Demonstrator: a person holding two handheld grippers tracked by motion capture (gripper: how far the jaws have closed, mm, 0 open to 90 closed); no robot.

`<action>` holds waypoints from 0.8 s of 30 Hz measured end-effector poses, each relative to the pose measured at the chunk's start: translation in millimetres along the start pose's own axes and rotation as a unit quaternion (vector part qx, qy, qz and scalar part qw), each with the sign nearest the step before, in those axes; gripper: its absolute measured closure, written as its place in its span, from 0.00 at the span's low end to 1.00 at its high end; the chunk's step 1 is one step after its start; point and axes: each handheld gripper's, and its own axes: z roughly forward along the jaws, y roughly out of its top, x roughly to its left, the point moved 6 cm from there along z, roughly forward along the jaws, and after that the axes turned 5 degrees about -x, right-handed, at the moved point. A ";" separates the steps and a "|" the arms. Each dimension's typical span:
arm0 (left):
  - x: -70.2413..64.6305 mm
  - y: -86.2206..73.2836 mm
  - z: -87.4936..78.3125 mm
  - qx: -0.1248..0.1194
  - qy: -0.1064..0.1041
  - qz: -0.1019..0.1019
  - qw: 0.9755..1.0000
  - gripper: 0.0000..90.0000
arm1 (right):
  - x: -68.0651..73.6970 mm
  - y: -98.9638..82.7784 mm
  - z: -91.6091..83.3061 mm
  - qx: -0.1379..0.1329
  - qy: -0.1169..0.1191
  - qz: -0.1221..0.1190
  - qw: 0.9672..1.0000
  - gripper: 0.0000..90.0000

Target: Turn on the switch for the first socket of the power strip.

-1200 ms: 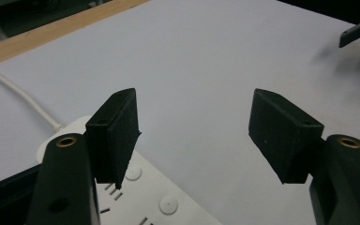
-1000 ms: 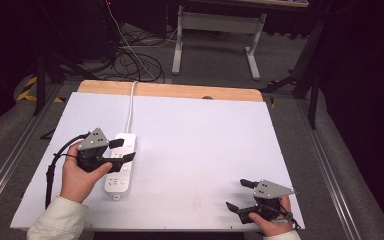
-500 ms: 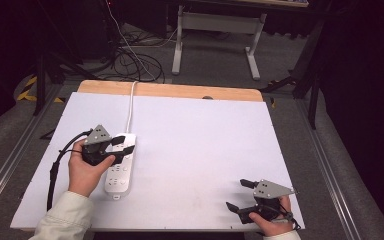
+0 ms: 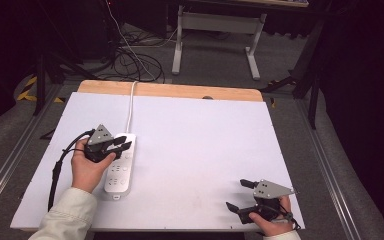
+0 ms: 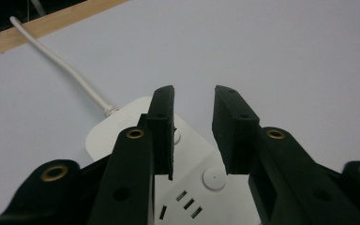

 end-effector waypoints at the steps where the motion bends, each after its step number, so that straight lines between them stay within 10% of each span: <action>1: 0.0 0.0 0.0 0.000 0.000 0.000 1.000 0.79 | 0.0 0.0 0.0 0.000 0.000 0.000 1.000 0.11; 24: 17.5 -15.0 21.8 0.023 -0.005 -0.036 0.999 1.00 | -0.4 -1.5 0.6 0.002 0.000 0.002 1.000 0.11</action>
